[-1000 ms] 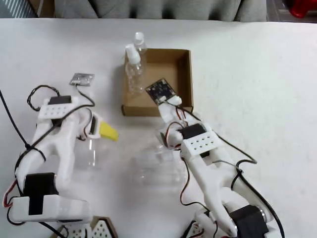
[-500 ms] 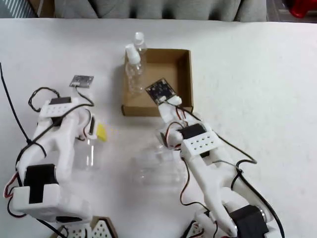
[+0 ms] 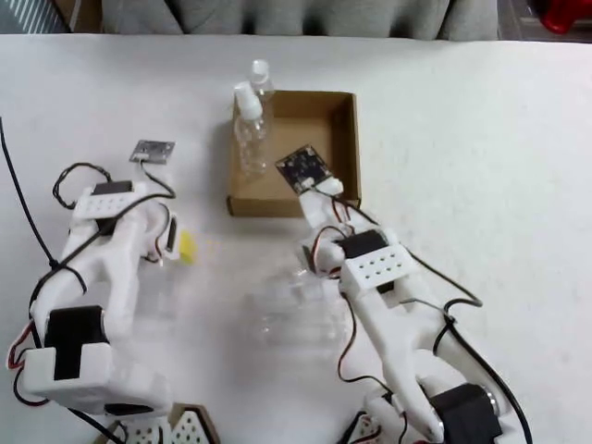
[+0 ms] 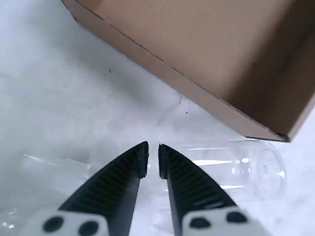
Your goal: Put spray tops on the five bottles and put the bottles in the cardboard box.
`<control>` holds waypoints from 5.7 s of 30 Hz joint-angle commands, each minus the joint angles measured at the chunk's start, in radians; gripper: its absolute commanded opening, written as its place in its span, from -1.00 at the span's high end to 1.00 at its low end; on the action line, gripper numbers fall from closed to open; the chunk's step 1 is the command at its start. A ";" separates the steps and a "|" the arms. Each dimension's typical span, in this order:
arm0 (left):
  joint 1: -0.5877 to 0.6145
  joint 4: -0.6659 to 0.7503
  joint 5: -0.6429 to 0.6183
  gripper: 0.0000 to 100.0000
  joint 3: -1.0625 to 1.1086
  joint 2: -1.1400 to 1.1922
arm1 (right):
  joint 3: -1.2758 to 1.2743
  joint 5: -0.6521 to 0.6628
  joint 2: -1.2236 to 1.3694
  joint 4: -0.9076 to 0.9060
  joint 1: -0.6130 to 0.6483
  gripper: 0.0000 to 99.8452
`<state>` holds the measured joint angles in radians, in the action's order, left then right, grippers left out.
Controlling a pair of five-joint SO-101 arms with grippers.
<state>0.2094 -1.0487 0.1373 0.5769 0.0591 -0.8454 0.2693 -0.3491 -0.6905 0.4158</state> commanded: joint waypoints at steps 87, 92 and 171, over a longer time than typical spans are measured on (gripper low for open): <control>0.047 0.035 0.017 0.95 -0.043 -0.007 | 0.313 -0.410 0.269 -0.659 -0.467 0.97; 0.047 0.035 0.017 0.95 -0.043 -0.007 | 0.334 -0.370 0.269 -0.704 -0.404 0.96; 0.039 0.038 0.078 0.95 -0.046 -0.012 | -0.068 0.718 0.096 -0.317 -0.249 0.94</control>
<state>0.2355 -1.0319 0.2018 0.5754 0.0591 -0.9175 0.9689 -0.2325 -1.0142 0.1749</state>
